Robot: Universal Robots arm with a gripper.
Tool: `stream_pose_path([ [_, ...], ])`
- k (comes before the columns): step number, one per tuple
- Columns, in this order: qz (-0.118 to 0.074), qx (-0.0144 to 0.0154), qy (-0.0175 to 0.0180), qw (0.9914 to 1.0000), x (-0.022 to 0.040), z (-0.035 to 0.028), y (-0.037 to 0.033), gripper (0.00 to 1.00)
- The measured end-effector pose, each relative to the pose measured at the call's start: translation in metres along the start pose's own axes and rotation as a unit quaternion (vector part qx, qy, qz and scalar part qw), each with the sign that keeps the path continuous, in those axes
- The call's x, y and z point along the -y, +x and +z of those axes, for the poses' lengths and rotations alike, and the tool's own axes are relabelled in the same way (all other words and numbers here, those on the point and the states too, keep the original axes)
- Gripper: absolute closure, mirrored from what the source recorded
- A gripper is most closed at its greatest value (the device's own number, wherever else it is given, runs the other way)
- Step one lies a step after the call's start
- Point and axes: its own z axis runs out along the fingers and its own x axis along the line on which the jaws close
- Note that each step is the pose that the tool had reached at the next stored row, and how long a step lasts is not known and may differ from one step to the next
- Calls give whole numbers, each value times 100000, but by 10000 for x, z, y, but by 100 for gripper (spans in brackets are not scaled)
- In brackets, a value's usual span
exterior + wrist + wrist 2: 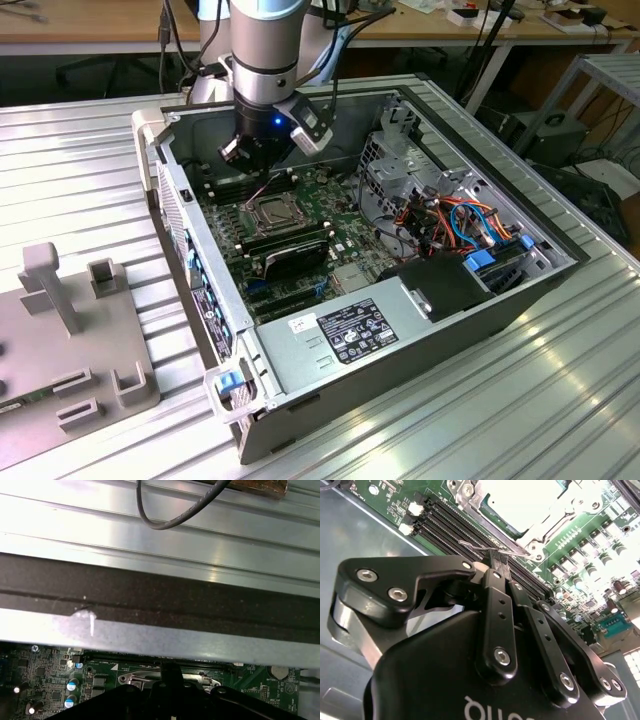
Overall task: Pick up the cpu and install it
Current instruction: 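Install the first cpu locking lever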
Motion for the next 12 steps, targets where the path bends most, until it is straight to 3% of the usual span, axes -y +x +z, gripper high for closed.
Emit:
stream_pose_path([
  [12,-6,10,-6,100000,9,54,-32,89],
])
